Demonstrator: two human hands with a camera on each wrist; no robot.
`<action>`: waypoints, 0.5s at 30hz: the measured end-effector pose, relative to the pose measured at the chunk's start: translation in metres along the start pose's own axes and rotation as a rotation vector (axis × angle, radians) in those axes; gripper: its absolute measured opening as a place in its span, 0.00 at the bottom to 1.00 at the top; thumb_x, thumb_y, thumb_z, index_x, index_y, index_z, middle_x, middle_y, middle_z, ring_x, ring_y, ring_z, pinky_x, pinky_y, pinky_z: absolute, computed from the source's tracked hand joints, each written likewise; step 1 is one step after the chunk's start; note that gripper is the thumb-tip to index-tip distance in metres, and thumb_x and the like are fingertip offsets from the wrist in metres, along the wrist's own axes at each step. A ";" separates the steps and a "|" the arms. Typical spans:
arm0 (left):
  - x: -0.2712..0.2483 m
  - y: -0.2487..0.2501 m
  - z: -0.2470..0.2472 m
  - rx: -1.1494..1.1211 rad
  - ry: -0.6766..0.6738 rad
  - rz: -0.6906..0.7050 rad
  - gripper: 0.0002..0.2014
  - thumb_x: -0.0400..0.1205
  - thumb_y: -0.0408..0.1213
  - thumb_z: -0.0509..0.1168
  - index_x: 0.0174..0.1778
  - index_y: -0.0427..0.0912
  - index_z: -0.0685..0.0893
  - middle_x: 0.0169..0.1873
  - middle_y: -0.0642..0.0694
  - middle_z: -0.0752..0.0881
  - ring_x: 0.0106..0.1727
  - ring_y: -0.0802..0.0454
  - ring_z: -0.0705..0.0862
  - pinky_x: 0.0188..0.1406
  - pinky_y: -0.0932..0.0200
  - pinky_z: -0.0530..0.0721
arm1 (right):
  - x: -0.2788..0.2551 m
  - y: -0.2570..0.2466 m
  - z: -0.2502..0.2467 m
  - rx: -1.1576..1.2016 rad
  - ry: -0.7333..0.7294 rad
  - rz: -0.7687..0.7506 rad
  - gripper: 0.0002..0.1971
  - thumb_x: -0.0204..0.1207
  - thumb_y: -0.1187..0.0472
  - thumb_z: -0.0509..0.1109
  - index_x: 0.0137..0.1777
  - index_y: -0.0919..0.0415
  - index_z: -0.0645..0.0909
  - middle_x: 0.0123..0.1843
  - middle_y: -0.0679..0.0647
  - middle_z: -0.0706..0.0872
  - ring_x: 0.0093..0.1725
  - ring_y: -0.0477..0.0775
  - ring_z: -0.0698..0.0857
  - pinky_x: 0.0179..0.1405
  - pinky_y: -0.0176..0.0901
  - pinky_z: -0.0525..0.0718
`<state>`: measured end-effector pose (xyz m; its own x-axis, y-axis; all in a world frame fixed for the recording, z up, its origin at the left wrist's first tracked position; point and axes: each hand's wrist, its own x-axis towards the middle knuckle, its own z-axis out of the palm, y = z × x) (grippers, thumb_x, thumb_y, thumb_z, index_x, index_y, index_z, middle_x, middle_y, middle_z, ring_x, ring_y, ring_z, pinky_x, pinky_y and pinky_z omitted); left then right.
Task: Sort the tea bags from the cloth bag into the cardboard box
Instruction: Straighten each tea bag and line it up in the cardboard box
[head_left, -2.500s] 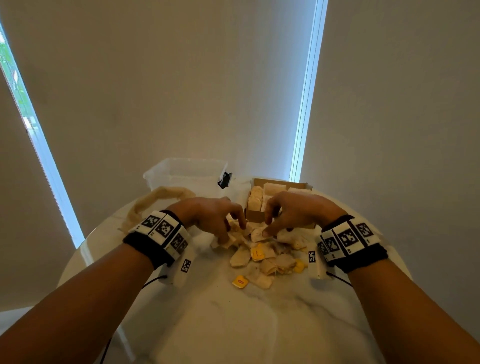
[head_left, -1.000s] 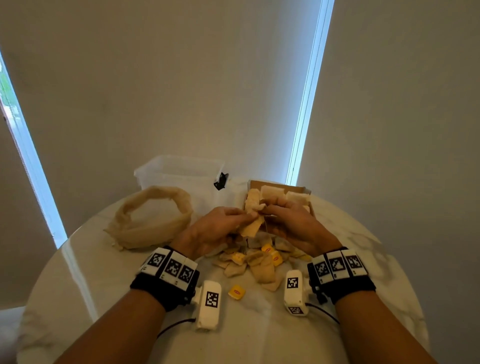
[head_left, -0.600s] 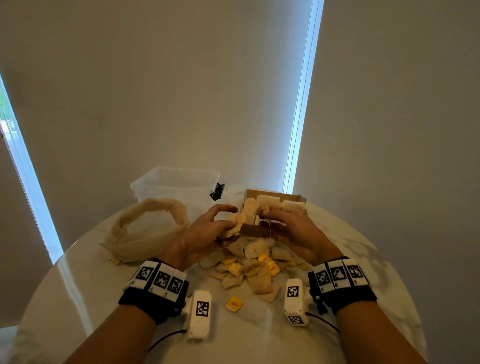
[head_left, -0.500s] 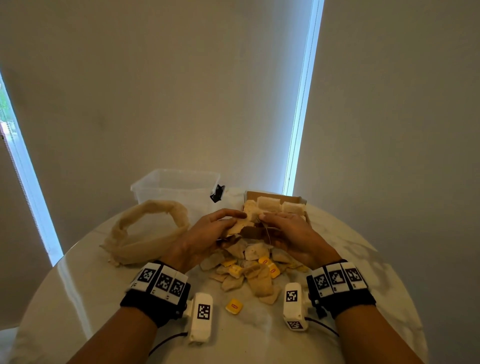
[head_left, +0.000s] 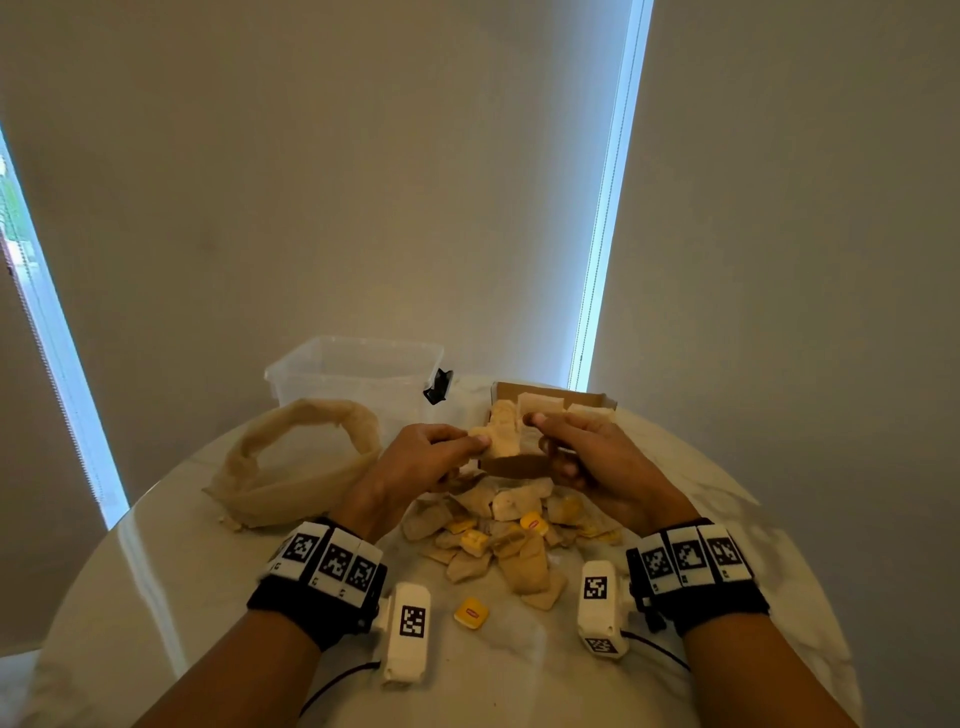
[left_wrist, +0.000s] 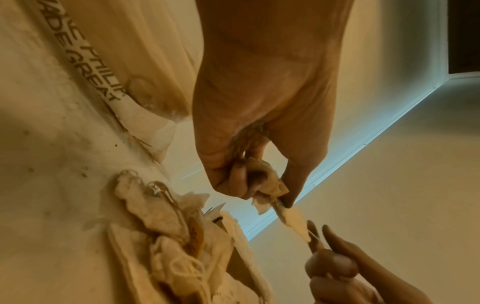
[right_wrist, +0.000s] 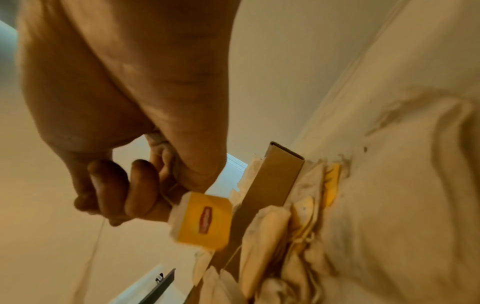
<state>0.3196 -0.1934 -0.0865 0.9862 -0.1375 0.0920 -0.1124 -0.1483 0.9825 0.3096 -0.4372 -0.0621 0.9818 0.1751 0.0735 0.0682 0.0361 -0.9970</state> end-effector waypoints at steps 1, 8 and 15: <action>-0.001 0.000 -0.001 -0.001 -0.014 -0.006 0.12 0.83 0.49 0.77 0.54 0.45 0.96 0.29 0.53 0.84 0.32 0.56 0.79 0.33 0.61 0.78 | 0.000 -0.002 -0.001 0.035 0.009 -0.020 0.13 0.88 0.56 0.73 0.64 0.62 0.91 0.42 0.56 0.84 0.28 0.46 0.74 0.25 0.36 0.70; -0.005 0.003 -0.002 0.028 -0.130 -0.056 0.16 0.81 0.57 0.76 0.55 0.50 0.96 0.54 0.30 0.91 0.46 0.43 0.81 0.40 0.54 0.76 | -0.003 -0.008 -0.003 0.094 0.113 -0.121 0.09 0.87 0.59 0.74 0.61 0.56 0.93 0.43 0.56 0.86 0.34 0.49 0.80 0.34 0.42 0.74; -0.012 0.019 -0.009 0.111 -0.044 0.057 0.21 0.80 0.65 0.72 0.62 0.57 0.92 0.58 0.55 0.92 0.59 0.54 0.89 0.47 0.59 0.85 | -0.007 -0.013 0.007 -0.010 0.037 -0.143 0.10 0.87 0.59 0.73 0.63 0.52 0.93 0.42 0.55 0.89 0.38 0.51 0.83 0.36 0.42 0.83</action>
<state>0.3067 -0.1861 -0.0672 0.9718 -0.1916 0.1373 -0.1830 -0.2462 0.9518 0.3005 -0.4320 -0.0494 0.9677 0.1328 0.2141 0.2093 0.0487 -0.9766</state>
